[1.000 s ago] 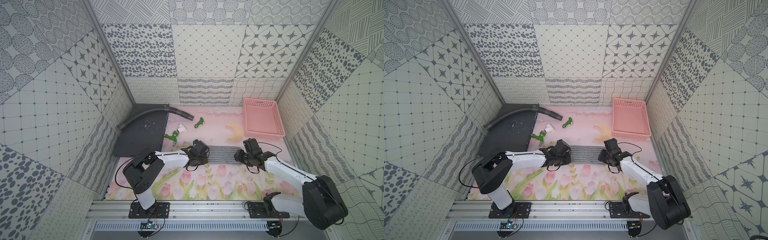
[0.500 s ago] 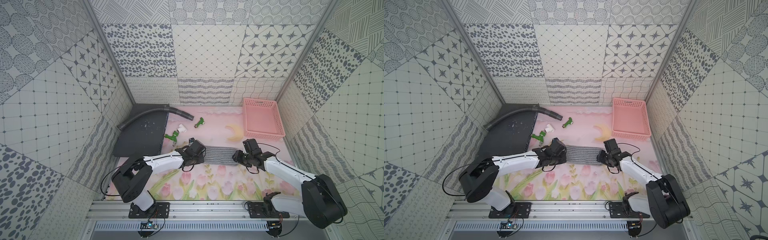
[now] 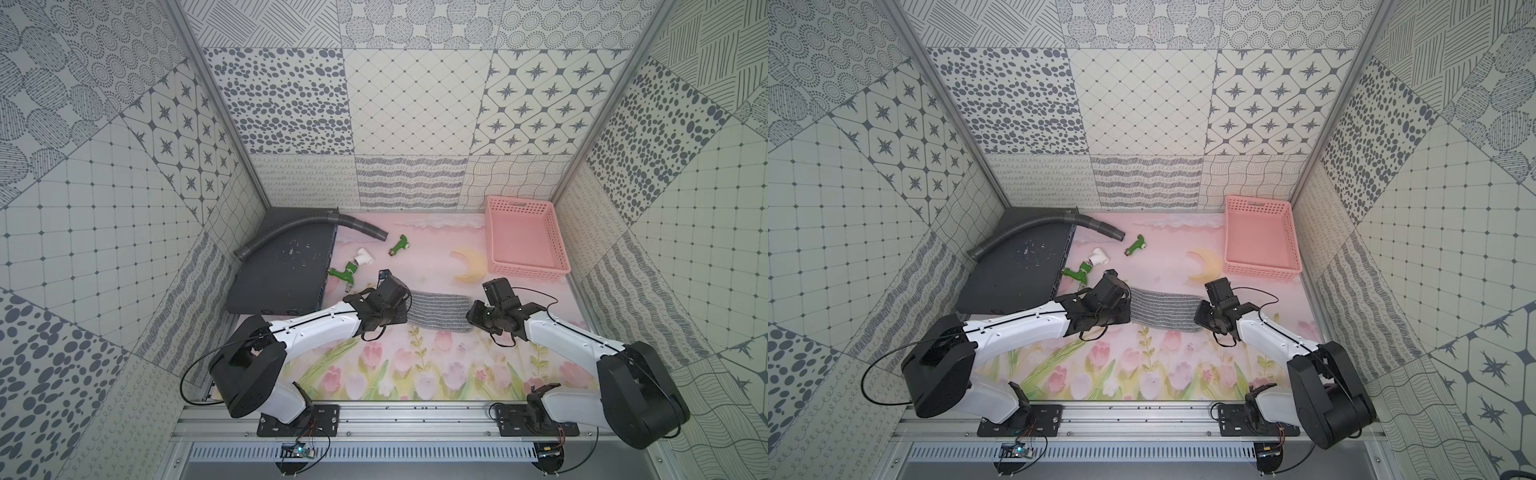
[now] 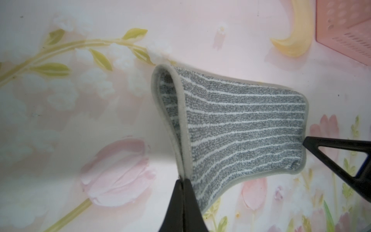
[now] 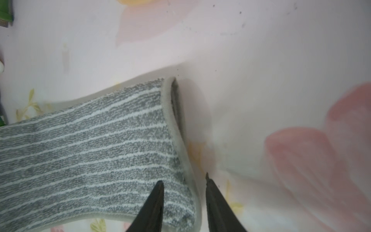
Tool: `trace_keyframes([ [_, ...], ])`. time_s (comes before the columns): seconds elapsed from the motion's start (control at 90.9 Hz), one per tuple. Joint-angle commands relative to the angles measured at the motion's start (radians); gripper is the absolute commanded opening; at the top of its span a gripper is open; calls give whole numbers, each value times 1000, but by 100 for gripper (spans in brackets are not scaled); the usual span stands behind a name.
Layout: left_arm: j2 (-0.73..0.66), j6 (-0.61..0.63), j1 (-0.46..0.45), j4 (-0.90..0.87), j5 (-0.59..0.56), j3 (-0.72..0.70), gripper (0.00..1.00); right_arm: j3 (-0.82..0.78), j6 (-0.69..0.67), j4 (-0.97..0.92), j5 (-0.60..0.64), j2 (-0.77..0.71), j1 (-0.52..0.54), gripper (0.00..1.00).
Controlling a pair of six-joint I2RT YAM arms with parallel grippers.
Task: Fold the square dishcloth
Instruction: Fold the cleaning item at the center of the board.
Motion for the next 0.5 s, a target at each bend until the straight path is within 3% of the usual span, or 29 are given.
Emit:
trace_keyframes([
  [0.0, -3, 64, -15, -42, 21, 38, 0, 31, 1, 42, 22, 31, 5, 31],
  [0.198, 14, 77, -47, -41, 60, 77, 0, 15, 4, 82, 0, 43, 5, 22],
  [0.484, 110, 88, -113, -7, 174, 208, 0, -6, 10, 117, -22, 42, 5, 20],
])
